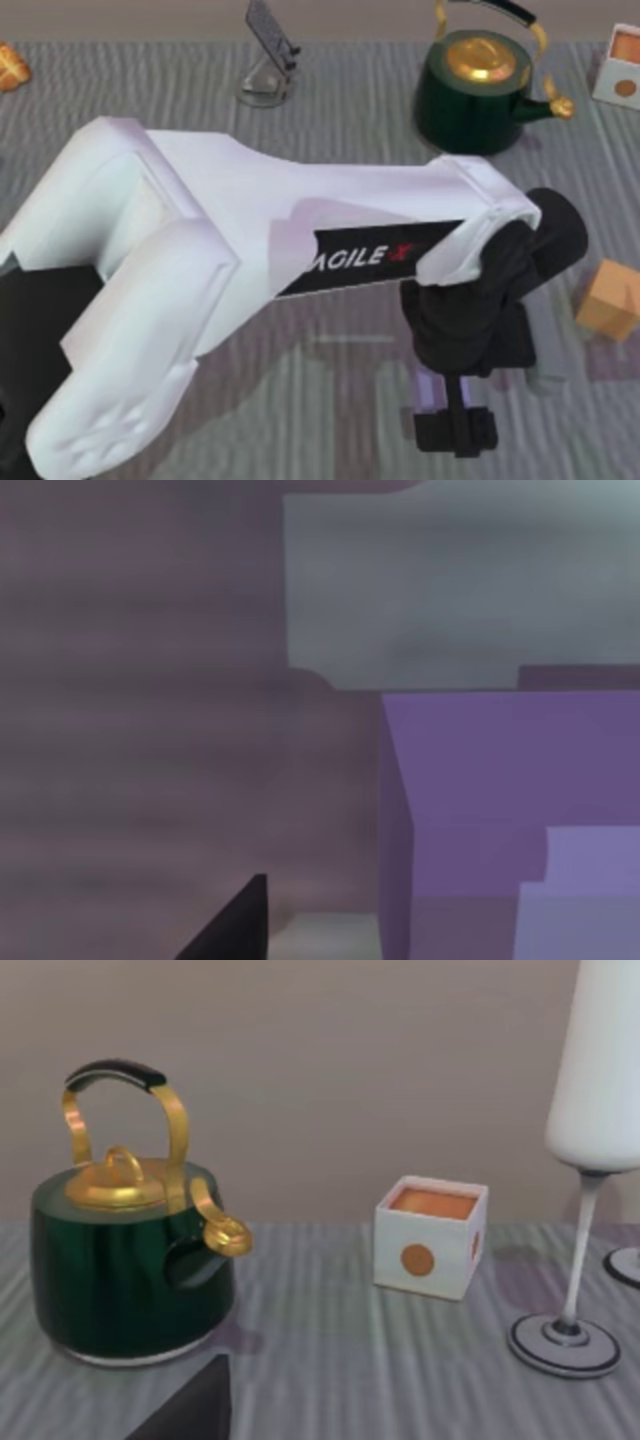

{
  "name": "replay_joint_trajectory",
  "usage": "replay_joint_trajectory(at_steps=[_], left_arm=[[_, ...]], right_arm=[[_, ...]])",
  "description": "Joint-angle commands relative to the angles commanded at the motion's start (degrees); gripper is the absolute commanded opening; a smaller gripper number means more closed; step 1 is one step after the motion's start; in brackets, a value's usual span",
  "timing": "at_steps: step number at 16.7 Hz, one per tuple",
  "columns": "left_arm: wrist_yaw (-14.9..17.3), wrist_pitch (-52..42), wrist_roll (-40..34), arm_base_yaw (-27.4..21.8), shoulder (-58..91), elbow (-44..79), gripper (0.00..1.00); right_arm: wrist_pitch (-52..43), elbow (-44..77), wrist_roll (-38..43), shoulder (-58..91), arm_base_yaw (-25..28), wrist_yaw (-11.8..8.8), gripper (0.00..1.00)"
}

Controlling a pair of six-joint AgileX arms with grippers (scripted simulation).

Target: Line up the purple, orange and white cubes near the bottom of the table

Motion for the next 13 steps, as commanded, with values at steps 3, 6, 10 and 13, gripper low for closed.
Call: replay_joint_trajectory(at_steps=[3, 6, 10, 13], left_arm=[[0.0, 0.0, 0.0, 0.0, 0.0, 0.0, 1.0], [0.0, -0.01, 0.0, 0.12, -0.03, 0.01, 1.0], [-0.01, -4.39, -0.22, 0.69, -1.03, 3.68, 1.0], [0.01, -11.44, 0.01, 1.03, -2.51, 8.29, 1.0]], right_arm=[[0.0, 0.0, 0.0, 0.0, 0.0, 0.0, 1.0], [0.0, 0.0, 0.0, 0.0, 0.0, 0.0, 1.0], [0.0, 0.0, 0.0, 0.0, 0.0, 0.0, 1.0], [0.0, 0.0, 0.0, 0.0, 0.0, 0.0, 1.0]])
